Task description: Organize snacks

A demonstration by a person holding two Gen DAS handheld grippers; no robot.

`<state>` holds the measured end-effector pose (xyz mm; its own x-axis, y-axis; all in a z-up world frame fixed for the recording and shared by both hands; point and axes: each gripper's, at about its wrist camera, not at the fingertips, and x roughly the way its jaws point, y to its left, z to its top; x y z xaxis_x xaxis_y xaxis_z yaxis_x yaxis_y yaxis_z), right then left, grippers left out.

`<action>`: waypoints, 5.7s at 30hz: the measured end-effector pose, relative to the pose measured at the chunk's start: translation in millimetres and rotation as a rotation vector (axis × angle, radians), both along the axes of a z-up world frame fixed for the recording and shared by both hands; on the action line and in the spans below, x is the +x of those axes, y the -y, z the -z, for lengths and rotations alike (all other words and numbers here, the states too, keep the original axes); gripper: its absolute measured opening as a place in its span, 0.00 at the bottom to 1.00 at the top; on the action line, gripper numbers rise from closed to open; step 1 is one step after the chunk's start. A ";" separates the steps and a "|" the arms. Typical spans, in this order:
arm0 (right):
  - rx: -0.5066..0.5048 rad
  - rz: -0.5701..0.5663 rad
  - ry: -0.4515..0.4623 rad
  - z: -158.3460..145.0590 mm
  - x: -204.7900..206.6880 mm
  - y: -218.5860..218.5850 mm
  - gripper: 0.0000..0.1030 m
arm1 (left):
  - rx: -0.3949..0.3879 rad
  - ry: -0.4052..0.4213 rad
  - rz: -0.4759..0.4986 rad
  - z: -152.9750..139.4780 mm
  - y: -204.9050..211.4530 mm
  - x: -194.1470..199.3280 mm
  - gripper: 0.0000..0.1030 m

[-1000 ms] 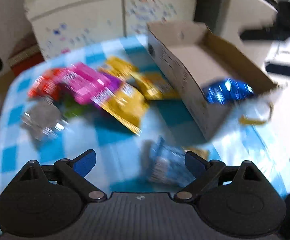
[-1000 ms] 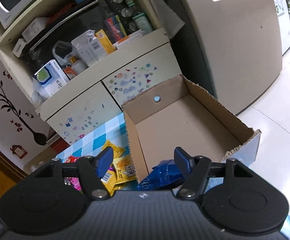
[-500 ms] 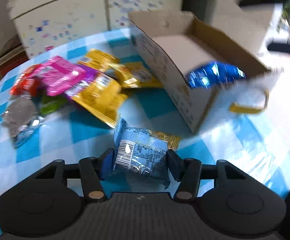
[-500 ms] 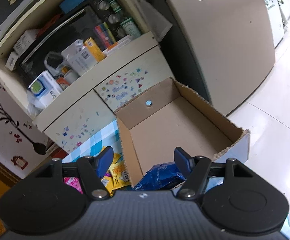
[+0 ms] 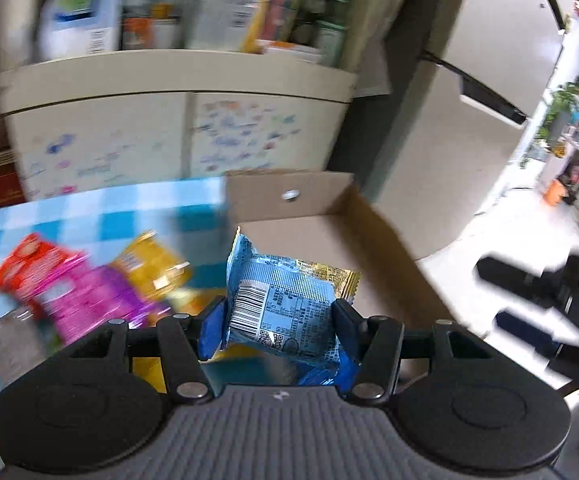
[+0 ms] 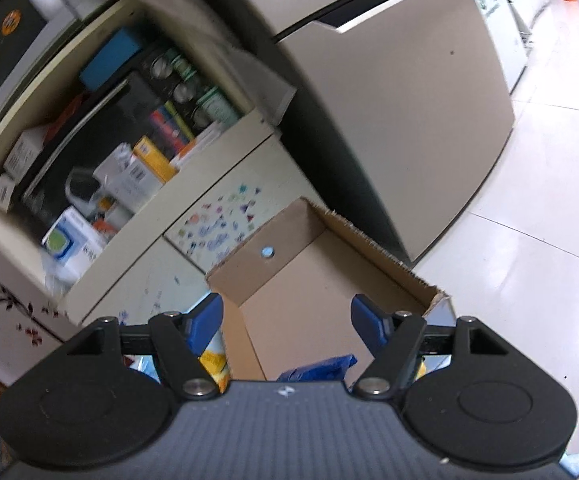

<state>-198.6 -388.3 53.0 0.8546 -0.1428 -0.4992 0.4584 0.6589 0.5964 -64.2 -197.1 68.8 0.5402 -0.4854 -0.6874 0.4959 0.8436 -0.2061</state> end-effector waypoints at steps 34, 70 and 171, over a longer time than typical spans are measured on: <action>-0.268 -0.652 -0.114 47.2 90.6 -162.9 0.70 | 0.119 -0.120 -0.394 37.1 -220.7 83.1 0.93; -0.126 -0.418 -0.285 98.2 144.9 -180.5 0.57 | 0.251 -0.225 -0.425 104.9 -190.9 114.4 0.86; -0.162 -0.208 0.022 -39.5 32.4 -41.7 0.48 | -0.043 0.013 -0.138 -12.0 -50.3 -1.0 0.63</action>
